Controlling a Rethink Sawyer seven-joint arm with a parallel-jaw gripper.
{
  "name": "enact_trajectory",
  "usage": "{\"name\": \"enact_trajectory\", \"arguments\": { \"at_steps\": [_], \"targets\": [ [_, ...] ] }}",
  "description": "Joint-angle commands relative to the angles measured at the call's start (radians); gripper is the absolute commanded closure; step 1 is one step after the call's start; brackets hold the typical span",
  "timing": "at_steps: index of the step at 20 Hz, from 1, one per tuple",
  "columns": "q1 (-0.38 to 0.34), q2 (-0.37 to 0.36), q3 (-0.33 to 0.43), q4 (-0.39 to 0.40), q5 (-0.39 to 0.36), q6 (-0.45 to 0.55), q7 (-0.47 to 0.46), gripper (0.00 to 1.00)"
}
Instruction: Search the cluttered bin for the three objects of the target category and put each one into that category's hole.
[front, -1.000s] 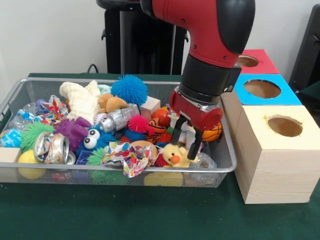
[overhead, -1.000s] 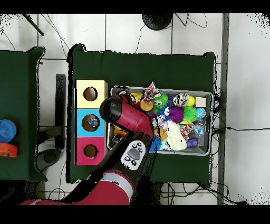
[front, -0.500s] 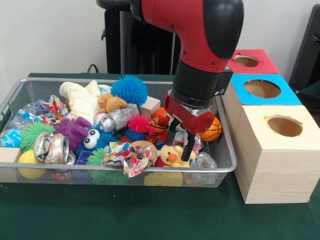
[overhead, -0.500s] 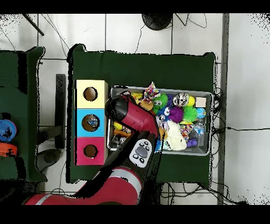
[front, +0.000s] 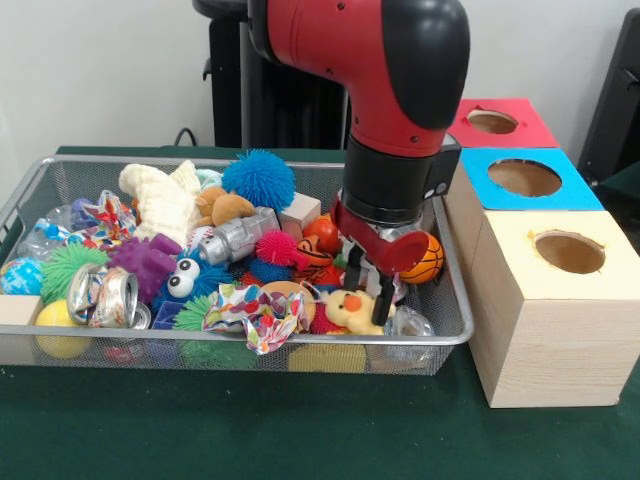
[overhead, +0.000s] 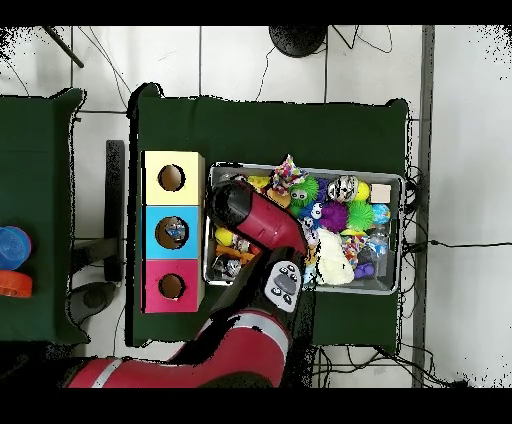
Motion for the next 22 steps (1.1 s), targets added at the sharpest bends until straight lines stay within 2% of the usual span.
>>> {"name": "enact_trajectory", "arguments": {
  "at_steps": [1,11,19,22],
  "targets": [
    [-0.056,-0.019,0.226,0.088,0.025,0.159,0.120,0.00],
    [-0.058,-0.024,0.237,0.068,0.022,0.201,0.155,0.00],
    [-0.031,0.052,0.168,-0.001,-0.019,0.087,0.150,0.00],
    [-0.026,0.046,0.166,0.003,-0.014,0.063,0.158,0.00]
  ]
}}
